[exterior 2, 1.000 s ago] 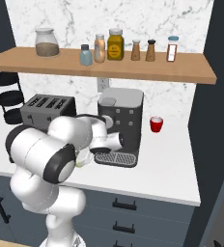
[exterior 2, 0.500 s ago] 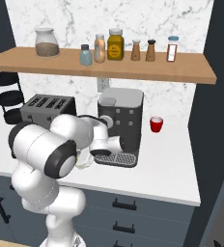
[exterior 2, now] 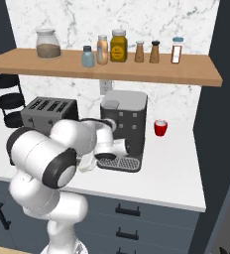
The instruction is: Put the shaker and condiment bottle from the counter next to their counterparts in the cabinet.
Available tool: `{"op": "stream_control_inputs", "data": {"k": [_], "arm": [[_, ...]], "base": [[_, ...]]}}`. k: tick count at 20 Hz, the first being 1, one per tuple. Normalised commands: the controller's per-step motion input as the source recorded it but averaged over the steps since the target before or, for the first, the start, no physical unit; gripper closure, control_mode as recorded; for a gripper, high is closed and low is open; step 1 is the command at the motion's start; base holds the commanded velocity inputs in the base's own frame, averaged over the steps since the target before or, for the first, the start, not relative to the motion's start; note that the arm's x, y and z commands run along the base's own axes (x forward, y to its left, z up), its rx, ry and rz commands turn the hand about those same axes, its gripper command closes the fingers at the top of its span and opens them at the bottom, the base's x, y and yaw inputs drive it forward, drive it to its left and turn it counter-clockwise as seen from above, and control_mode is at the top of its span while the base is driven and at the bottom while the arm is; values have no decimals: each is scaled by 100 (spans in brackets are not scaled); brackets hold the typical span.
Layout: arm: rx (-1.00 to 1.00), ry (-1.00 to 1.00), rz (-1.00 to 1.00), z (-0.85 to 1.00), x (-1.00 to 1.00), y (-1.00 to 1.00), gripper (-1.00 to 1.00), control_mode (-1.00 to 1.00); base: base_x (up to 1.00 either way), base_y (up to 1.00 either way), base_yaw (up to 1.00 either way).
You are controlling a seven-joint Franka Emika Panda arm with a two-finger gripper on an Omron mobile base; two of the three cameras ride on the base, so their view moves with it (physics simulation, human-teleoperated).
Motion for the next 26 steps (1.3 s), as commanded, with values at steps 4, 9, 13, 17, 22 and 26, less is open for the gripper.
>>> {"op": "stream_control_inputs", "data": {"k": [4,9,13,17,22,26], "arm": [[0,-1,-2,80,-24,0,100,-100],[0,0,-15,81,-18,0,100,-100],[0,0,-25,69,-21,4,100,-100],[0,0,-29,67,-15,7,100,-100],[0,0,-29,60,-15,17,100,-100],[-1,0,-27,62,-16,22,100,-100]], "base": [[0,0,0],[0,0,0],[0,0,0],[0,0,0],[0,0,0],[0,0,0]]}}
